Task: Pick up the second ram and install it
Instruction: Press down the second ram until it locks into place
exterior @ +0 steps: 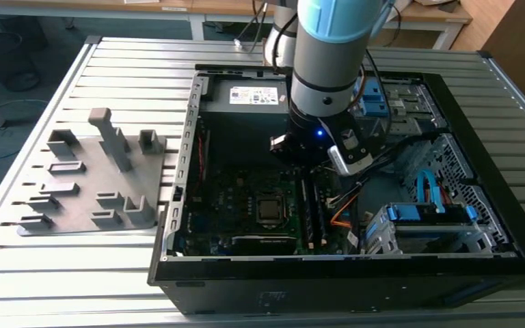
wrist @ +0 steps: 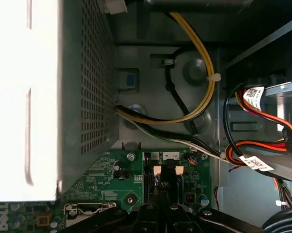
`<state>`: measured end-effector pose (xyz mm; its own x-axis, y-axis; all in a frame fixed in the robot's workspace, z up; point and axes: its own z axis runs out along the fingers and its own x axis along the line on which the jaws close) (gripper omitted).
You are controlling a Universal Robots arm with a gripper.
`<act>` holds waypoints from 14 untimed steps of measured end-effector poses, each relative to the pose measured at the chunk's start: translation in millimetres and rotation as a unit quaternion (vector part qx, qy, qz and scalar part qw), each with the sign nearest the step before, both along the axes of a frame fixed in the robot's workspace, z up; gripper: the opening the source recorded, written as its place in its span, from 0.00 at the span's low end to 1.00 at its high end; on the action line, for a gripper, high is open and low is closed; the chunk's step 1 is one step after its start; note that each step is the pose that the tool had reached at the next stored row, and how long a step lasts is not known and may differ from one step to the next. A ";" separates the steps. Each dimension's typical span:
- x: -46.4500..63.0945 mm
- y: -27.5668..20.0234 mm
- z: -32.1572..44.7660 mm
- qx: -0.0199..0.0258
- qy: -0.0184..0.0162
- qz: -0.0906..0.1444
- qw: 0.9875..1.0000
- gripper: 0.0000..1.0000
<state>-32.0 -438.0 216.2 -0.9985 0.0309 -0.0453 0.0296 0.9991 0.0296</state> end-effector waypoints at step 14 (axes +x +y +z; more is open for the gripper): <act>0.0 -15.6 14.8 -0.003 0.000 0.000 1.000 0.10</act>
